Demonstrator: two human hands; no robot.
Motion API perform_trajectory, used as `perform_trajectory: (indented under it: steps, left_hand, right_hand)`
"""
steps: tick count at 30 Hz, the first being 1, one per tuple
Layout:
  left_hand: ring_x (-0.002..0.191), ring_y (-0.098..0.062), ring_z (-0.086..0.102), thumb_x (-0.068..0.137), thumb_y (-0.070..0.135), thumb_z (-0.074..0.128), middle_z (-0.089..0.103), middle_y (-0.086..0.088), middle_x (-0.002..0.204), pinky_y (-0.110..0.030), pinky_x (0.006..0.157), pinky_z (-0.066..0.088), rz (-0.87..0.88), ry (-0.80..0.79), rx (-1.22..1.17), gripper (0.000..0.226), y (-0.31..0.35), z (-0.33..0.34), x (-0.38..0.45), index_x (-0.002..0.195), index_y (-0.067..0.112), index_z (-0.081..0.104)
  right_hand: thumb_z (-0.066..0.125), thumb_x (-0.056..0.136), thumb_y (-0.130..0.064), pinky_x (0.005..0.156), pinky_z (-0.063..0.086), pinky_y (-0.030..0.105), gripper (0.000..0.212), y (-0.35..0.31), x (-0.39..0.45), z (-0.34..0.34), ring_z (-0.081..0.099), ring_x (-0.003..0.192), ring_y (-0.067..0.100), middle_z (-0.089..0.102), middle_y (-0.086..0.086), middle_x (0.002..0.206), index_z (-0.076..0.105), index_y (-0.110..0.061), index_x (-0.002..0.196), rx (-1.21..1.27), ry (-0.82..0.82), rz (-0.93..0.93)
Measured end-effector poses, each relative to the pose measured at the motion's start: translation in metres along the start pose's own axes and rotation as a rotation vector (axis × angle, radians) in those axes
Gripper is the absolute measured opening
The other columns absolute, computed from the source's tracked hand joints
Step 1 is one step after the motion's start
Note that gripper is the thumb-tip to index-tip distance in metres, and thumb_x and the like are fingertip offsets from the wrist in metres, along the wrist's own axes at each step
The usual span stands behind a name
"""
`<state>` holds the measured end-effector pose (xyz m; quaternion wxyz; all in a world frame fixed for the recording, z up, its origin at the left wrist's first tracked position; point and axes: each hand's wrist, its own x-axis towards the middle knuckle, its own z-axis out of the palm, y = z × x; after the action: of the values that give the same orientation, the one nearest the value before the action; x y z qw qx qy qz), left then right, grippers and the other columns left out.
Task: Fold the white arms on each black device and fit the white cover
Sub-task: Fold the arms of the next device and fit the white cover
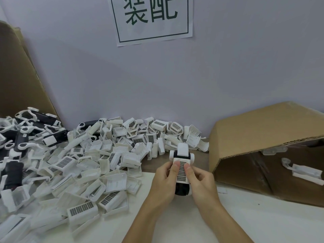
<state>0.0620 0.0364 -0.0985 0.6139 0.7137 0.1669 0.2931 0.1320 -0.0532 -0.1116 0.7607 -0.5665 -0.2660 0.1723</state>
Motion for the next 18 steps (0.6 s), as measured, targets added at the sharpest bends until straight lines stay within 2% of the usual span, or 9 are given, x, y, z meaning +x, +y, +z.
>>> perform_trajectory:
  steps: [3,6,8,10,13,15,18]
  left_hand:
    - [0.085,-0.017,0.072,0.101,0.035,0.049,0.076,-0.010,0.093,-0.032,0.078,0.056,-0.056,-0.009,-0.070,0.034,0.0010,-0.0016,0.0013,0.101,0.011,0.074]
    - [0.094,-0.018,0.072,0.095,0.035,0.064,0.076,-0.010,0.100,-0.034,0.086,0.056,-0.108,-0.086,-0.173,0.028,0.0004,-0.0045,0.0022,0.111,0.012,0.071]
    - [0.098,-0.021,0.073,0.088,0.036,0.067,0.076,-0.007,0.104,-0.037,0.090,0.056,-0.118,-0.092,-0.168,0.037,-0.0026,-0.0048,0.0025,0.120,0.018,0.065]
    - [0.097,-0.020,0.073,0.096,0.033,0.064,0.076,-0.005,0.103,-0.037,0.090,0.057,-0.097,-0.048,-0.108,0.030,-0.0038,-0.0036,0.0029,0.123,0.020,0.062]
    - [0.094,-0.018,0.073,0.100,0.028,0.057,0.077,-0.004,0.099,-0.037,0.090,0.057,-0.058,-0.012,-0.033,0.022,-0.0034,-0.0012,0.0032,0.122,0.022,0.062]
    - [0.094,-0.018,0.073,0.101,0.028,0.056,0.077,-0.004,0.098,-0.033,0.086,0.058,-0.046,-0.011,-0.028,0.020,-0.0033,-0.0008,0.0032,0.120,0.024,0.062]
    - [0.093,-0.013,0.073,0.100,0.028,0.057,0.077,-0.002,0.099,-0.019,0.075,0.055,-0.071,-0.011,-0.068,0.020,-0.0012,0.0007,0.0029,0.119,0.025,0.064]
  right_hand:
    - [0.058,0.096,-0.029,0.071,0.058,0.023,0.026,0.0038,0.0020,0.0013,0.074,0.091,0.020,0.078,0.006,0.089,0.079,-0.013,0.096,0.010,0.014,0.021]
    - [0.059,0.091,-0.037,0.072,0.059,0.028,0.036,0.0043,0.0039,-0.0018,0.074,0.094,0.025,0.077,0.012,0.095,0.078,-0.009,0.101,0.089,-0.008,0.081]
    - [0.059,0.089,-0.036,0.077,0.060,0.037,0.038,0.0030,0.0051,-0.0054,0.073,0.098,0.030,0.076,0.018,0.100,0.077,-0.006,0.105,0.188,-0.048,0.132]
    - [0.059,0.092,-0.028,0.088,0.058,0.045,0.032,0.0037,0.0054,-0.0066,0.071,0.104,0.031,0.075,0.017,0.105,0.073,-0.007,0.113,0.202,-0.057,0.146]
    - [0.057,0.098,-0.021,0.097,0.054,0.045,0.024,0.0059,0.0046,-0.0042,0.072,0.104,0.020,0.077,0.006,0.103,0.071,-0.014,0.116,0.077,-0.013,0.098]
    - [0.057,0.098,-0.022,0.096,0.055,0.042,0.021,0.0064,0.0041,-0.0028,0.072,0.101,0.016,0.078,0.002,0.100,0.072,-0.019,0.112,0.033,0.012,0.077]
    - [0.058,0.098,-0.021,0.097,0.054,0.046,0.024,0.0069,0.0057,-0.0044,0.072,0.104,0.022,0.077,0.008,0.104,0.071,-0.013,0.116,0.085,0.001,0.103]
